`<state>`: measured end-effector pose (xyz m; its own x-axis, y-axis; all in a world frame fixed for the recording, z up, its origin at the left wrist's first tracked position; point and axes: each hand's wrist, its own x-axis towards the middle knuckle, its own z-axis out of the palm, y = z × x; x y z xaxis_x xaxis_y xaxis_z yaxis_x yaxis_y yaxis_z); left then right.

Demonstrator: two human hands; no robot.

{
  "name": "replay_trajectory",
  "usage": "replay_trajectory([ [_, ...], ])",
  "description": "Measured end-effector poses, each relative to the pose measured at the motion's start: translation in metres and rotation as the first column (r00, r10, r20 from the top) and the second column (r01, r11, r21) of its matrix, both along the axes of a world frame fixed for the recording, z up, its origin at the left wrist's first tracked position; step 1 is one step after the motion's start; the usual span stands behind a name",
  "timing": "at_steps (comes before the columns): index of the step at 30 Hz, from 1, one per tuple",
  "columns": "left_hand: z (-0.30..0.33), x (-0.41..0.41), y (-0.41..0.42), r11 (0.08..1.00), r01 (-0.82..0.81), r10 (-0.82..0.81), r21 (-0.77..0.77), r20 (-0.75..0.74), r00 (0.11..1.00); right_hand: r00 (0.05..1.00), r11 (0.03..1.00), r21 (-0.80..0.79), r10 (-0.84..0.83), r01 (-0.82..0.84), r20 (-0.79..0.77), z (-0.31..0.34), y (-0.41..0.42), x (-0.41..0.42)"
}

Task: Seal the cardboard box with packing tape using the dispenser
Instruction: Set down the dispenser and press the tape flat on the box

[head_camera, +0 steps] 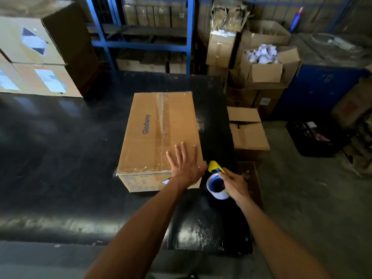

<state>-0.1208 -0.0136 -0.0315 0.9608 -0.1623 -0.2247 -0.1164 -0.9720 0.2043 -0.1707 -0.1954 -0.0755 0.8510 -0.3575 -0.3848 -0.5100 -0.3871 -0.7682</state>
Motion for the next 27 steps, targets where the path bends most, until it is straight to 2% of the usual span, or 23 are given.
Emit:
replay_trajectory([
  [5, 0.0, 0.006, 0.006, 0.999, 0.047, -0.047, 0.002, -0.063, 0.997, 1.0, 0.985, -0.173, -0.012, 0.01, -0.013, -0.042, 0.005, -0.009],
  [11, -0.003, 0.005, 0.002, 1.0, -0.017, 0.017, 0.003, -0.039, 0.999, 0.992, 0.989, -0.081, -0.126, 0.124, -0.022, -0.051, 0.003, -0.018],
  [15, 0.003, -0.001, -0.002, 0.987, -0.158, 0.158, -0.001, 0.013, 0.987, 0.996, 0.978, -0.204, -0.055, 0.041, -0.063, -0.025, 0.005, -0.002],
  [19, 0.008, -0.013, -0.005, 0.924, -0.382, 0.382, 0.002, 0.028, 0.924, 0.987, 0.976, -0.19, 0.124, -0.103, 0.101, 0.037, 0.015, 0.039],
  [21, 0.006, -0.016, -0.005, 0.904, -0.427, 0.426, -0.03, -0.018, 0.904, 0.942, 0.922, -0.277, 0.313, -0.271, 0.122, 0.062, 0.026, 0.066],
  [23, 0.005, -0.016, -0.004, 0.9, -0.434, 0.433, -0.05, -0.036, 0.901, 0.849, 0.815, -0.368, 0.516, -0.447, 0.113, 0.078, 0.04, 0.091],
  [25, 0.006, -0.016, -0.003, 0.903, -0.428, 0.425, -0.042, -0.056, 0.903, 0.72, 0.648, -0.442, 0.694, -0.621, 0.008, 0.081, 0.054, 0.11],
  [27, 0.009, -0.017, 0.0, 0.907, -0.419, 0.414, -0.04, -0.093, 0.905, 0.598, 0.473, -0.471, 0.785, -0.745, -0.159, 0.072, 0.065, 0.12],
])
